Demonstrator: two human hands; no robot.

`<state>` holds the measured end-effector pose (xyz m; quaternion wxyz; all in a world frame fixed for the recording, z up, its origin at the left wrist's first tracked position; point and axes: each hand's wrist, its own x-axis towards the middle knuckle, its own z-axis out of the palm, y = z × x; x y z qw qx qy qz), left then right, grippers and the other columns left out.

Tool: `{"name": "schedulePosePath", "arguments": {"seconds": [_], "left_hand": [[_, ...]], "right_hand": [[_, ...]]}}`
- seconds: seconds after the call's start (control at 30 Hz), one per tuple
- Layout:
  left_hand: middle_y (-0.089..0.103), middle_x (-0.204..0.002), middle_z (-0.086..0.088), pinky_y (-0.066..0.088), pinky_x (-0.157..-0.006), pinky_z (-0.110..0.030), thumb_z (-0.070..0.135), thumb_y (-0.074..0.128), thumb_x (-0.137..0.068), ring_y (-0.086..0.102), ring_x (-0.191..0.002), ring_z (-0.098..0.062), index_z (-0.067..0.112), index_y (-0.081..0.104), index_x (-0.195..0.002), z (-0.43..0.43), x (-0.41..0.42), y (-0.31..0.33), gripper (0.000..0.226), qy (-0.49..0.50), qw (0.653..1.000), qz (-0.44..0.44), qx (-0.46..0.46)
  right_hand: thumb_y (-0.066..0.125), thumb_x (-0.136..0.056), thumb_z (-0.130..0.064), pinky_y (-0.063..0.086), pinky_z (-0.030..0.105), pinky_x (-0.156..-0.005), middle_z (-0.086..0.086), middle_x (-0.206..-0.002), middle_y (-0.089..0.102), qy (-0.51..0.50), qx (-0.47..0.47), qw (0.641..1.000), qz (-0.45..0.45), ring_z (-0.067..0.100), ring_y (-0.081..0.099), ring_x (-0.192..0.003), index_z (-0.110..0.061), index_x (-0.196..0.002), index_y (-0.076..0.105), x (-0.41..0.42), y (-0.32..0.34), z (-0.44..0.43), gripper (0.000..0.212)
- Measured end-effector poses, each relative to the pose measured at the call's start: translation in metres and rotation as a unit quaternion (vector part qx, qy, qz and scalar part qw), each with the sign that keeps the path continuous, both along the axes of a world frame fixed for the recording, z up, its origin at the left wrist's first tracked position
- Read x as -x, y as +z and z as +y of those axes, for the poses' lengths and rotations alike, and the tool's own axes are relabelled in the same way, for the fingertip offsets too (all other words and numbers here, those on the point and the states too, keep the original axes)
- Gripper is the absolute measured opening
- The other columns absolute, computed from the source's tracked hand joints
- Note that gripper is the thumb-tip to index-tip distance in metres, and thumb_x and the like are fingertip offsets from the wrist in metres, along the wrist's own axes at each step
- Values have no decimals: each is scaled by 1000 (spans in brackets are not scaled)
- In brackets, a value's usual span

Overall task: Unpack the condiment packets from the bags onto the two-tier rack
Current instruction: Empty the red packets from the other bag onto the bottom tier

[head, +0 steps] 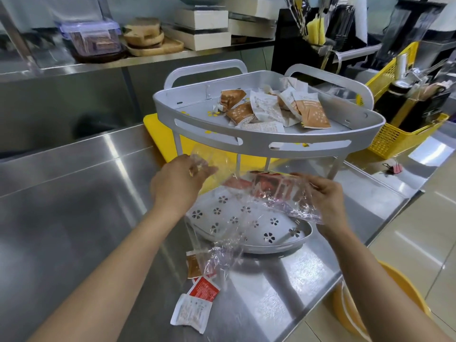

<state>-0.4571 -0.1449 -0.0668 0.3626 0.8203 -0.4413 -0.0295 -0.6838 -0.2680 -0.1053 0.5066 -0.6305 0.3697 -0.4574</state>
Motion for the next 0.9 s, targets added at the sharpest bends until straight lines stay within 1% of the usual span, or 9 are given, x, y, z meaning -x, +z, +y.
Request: {"name": "schedulePosePath", "arguments": {"seconds": [0.07, 0.13, 0.2, 0.3, 0.4, 0.53, 0.67, 0.77, 0.9], "left_hand": [[68, -100, -4, 52, -77, -40, 50, 48, -88, 66, -84, -29, 24, 66, -100, 1, 2, 2, 34, -4, 998, -21, -51], [59, -113, 1, 56, -66, -39, 45, 41, -93, 69, -72, -28, 25, 57, -116, -1, 9, 1, 35, -39, 985, 167, -31], [46, -127, 7, 56, -63, -36, 44, 38, -94, 65, -85, -25, 30, 50, -124, -4, 16, -4, 36, -55, 935, 351, -11], [41, -133, 12, 50, -83, -39, 47, 39, -92, 50, -112, -21, 49, 56, -105, -8, 21, -10, 21, -102, 891, 442, 31], [52, -125, 6, 47, -92, -37, 37, 47, -93, 51, -113, -20, 48, 59, -96, -9, 20, -12, 17, -135, 889, 429, 83], [65, -99, 9, 47, -93, -38, 22, 62, -84, 59, -101, -17, 39, 73, -74, -4, 9, -9, 23, -162, 887, 413, 132], [69, -75, 16, 49, -84, -30, 15, 79, -62, 60, -95, -14, 24, 68, -56, 0, 1, -13, 15, -207, 875, 406, 163], [66, -92, 2, 52, -77, -25, 25, 74, -52, 63, -94, -14, -6, 62, -64, 4, -5, -23, 36, -225, 889, 335, 216], [56, -113, 3, 46, -90, -19, 26, 77, -55, 55, -111, -8, 27, 70, -60, 7, -6, -27, 9, -280, 897, 257, 224]], "right_hand": [[57, -84, -1, 49, 17, -54, -11, -61, 72, 3, 26, 1000, -2, 8, 62, -56, -17, -90, 71, -4, 1, -1, 21], [57, -85, -1, 53, 22, -60, -14, -64, 72, 0, 38, 999, 2, 10, 65, -63, -12, -94, 71, -9, 2, -3, 20], [60, -84, -2, 58, 41, -72, -9, -70, 74, -4, 37, 999, -7, 24, 69, -76, -18, -88, 73, -12, 1, -5, 21], [60, -83, -1, 53, 55, -83, -6, -75, 74, -13, 43, 999, -11, 35, 68, -86, -19, -90, 73, -11, -2, -6, 24], [58, -84, -1, 54, 51, -82, 8, -84, 74, -16, 47, 999, -20, 34, 68, -85, -17, -93, 73, -4, 0, -7, 23], [59, -83, 2, 53, 14, -63, -20, -66, 71, -18, 37, 998, -49, -1, 66, -64, -20, -92, 72, 5, 6, -3, 28], [62, -81, -1, 51, 12, -70, -20, -70, 72, -6, 35, 999, -33, -2, 65, -72, -17, -88, 72, 9, 4, 4, 21], [67, -76, -2, 51, 15, -74, -17, -74, 74, 0, 43, 998, -38, 2, 67, -77, -26, -75, 76, 10, 7, 6, 25], [63, -75, 8, 51, 16, -78, -17, -79, 74, 29, 79, 994, -64, 4, 67, -84, -27, -72, 76, 11, 5, 8, 38]]}}
